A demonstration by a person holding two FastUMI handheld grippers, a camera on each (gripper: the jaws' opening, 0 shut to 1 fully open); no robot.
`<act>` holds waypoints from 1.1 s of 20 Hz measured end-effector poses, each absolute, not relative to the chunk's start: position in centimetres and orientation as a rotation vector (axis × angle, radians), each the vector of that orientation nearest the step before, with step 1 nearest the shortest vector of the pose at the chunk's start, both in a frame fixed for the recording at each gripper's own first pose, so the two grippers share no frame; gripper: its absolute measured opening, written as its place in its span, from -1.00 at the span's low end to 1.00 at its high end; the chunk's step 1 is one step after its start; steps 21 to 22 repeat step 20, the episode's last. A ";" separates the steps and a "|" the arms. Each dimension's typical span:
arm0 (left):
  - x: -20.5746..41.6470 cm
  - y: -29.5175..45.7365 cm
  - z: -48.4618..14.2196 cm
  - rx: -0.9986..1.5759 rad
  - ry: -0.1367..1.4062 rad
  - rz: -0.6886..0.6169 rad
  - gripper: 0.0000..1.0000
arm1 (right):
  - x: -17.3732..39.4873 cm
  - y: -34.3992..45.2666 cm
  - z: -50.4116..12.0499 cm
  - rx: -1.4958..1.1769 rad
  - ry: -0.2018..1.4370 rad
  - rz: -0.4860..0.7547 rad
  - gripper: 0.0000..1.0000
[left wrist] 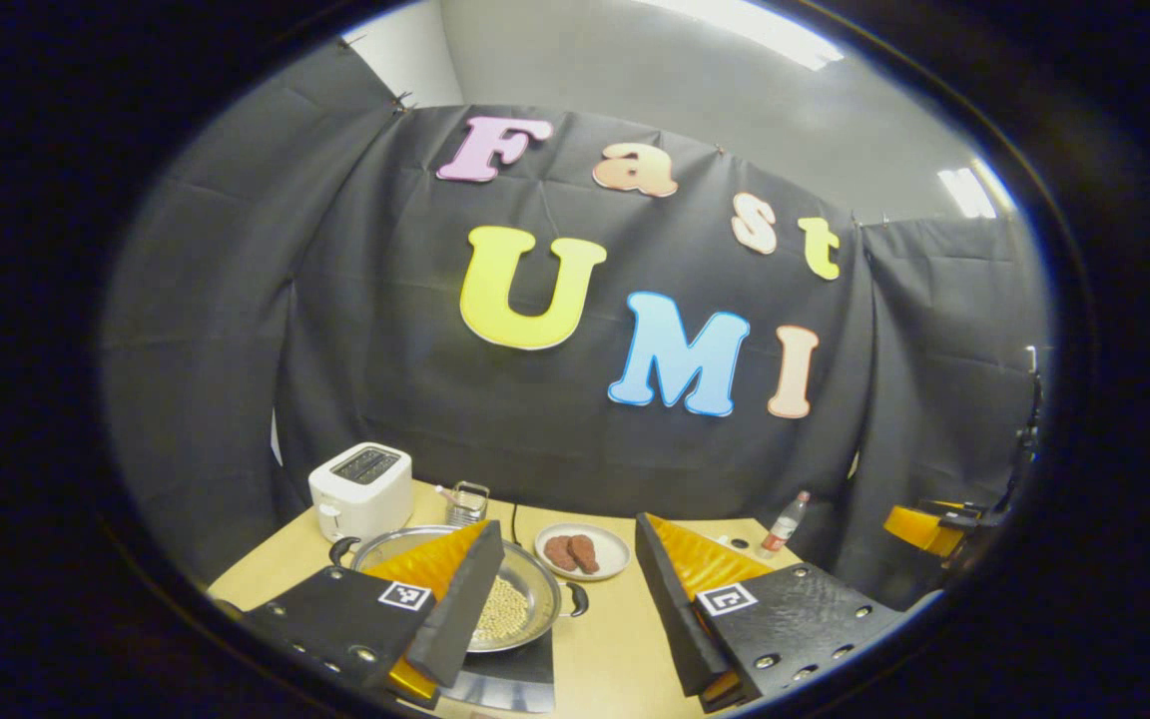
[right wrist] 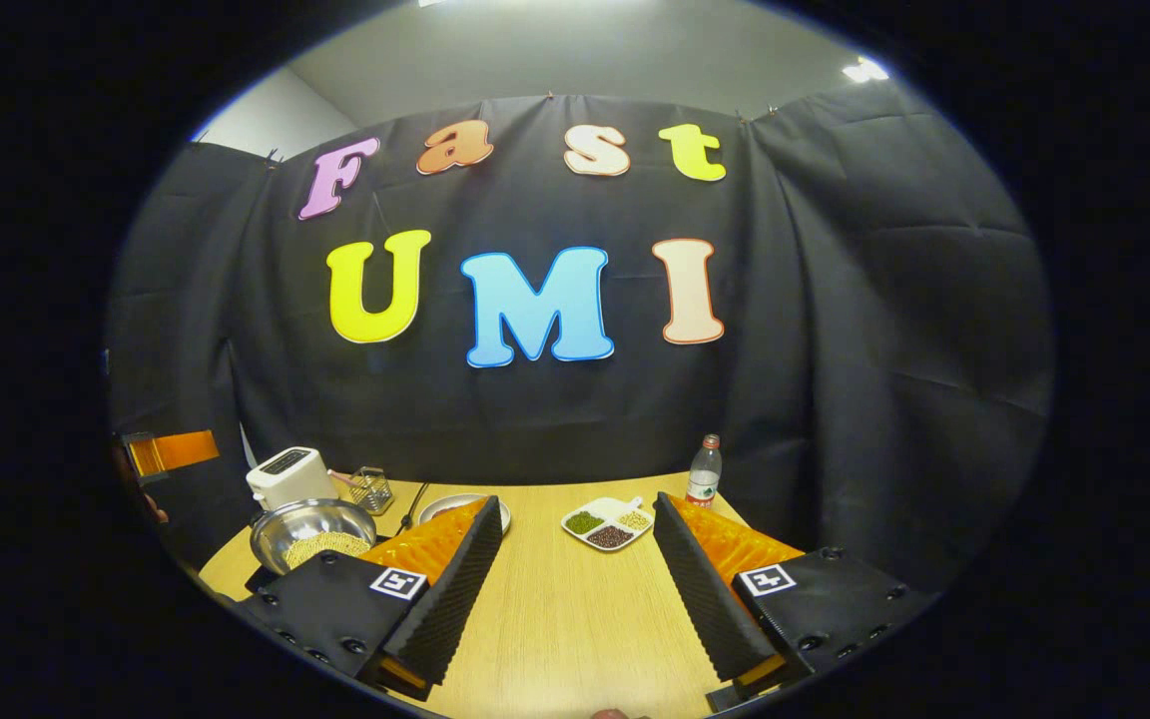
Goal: First push the handle of the pot to place it horizontally, then grasp the pot with both hands and set it on the induction cooktop.
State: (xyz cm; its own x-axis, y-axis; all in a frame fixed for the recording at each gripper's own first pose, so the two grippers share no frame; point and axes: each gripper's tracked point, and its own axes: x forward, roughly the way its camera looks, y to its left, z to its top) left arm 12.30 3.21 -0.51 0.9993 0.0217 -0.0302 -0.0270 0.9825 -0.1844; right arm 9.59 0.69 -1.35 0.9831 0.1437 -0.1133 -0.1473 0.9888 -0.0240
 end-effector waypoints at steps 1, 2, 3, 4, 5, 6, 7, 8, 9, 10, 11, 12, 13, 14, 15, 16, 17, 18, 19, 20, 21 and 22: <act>11.5 1.9 -0.5 -0.191 0.011 0.034 0.73 | 9.4 -0.6 -1.5 -0.043 0.109 0.153 0.95; 10.5 0.4 -0.5 -0.183 0.013 0.045 0.75 | 9.0 -1.2 -2.0 -0.045 0.118 0.168 0.95; 9.6 -0.7 -1.1 -0.164 0.021 0.055 0.73 | 8.7 -1.8 -2.5 -0.040 0.133 0.190 0.95; 8.8 -1.8 -1.3 -0.146 0.020 0.065 0.84 | 8.3 -2.4 -2.9 -0.030 0.146 0.207 0.95; 8.1 -2.8 -0.9 -0.138 0.013 0.079 0.75 | 8.0 -3.2 -2.7 -0.019 0.147 0.218 0.95; 7.3 -3.8 -0.6 -0.135 0.005 0.086 0.75 | 7.6 -4.0 -2.3 -0.010 0.136 0.228 0.95; 6.4 -4.9 -0.4 -0.122 -0.009 0.095 0.84 | 7.2 -4.7 -1.9 -0.004 0.119 0.236 0.96; 5.4 -5.5 -0.2 -0.092 -0.027 0.120 0.75 | 6.7 -5.4 -1.6 -0.002 0.098 0.243 0.96; 4.7 -5.7 -0.1 -0.058 -0.045 0.152 0.75 | 6.1 -6.0 -1.5 -0.004 0.084 0.249 0.95; 3.9 -6.1 -0.1 -0.038 -0.049 0.179 0.84 | 5.6 -6.7 -1.8 -0.010 0.080 0.252 0.95; 3.0 -7.0 -0.2 -0.034 -0.051 0.193 0.75 | 5.2 -7.4 -2.4 -0.017 0.083 0.249 0.94; 2.2 -7.8 0.0 -0.035 -0.062 0.196 0.75 | 4.7 -8.1 -2.9 -0.023 0.091 0.244 0.95; 1.6 -8.3 0.1 -0.035 -0.073 0.199 0.75 | 4.3 -8.5 -3.5 -0.026 0.104 0.239 0.95; 1.1 -8.3 0.1 -0.035 -0.075 0.212 0.75 | 3.8 -8.9 -4.1 -0.025 0.121 0.230 0.95; 0.8 -8.4 -0.4 -0.043 -0.067 0.220 0.84 | 3.3 -9.1 -4.6 -0.019 0.138 0.223 0.95; 0.6 -8.5 -1.0 -0.043 -0.050 0.225 0.93 | 3.0 -9.1 -4.9 -0.013 0.145 0.216 0.96; 0.4 -8.3 -1.8 -0.036 -0.032 0.233 0.84 | 2.8 -9.0 -4.9 -0.012 0.150 0.213 0.96; 0.3 -8.0 -2.5 -0.026 -0.020 0.238 0.75 | 2.8 -8.9 -4.8 -0.019 0.147 0.206 0.96; 0.4 -7.8 -2.9 -0.022 -0.007 0.235 0.75 | 3.0 -8.9 -4.7 -0.028 0.147 0.193 0.96; 0.5 -7.7 -3.3 -0.026 0.006 0.224 0.76 | 3.2 -8.8 -4.5 -0.029 0.147 0.180 0.83; 0.5 -7.7 -3.3 -0.026 0.006 0.224 0.76 | 3.2 -8.8 -4.5 -0.029 0.147 0.180 0.83; 0.5 -7.7 -3.3 -0.026 0.006 0.224 0.76 | 3.2 -8.8 -4.5 -0.029 0.147 0.180 0.83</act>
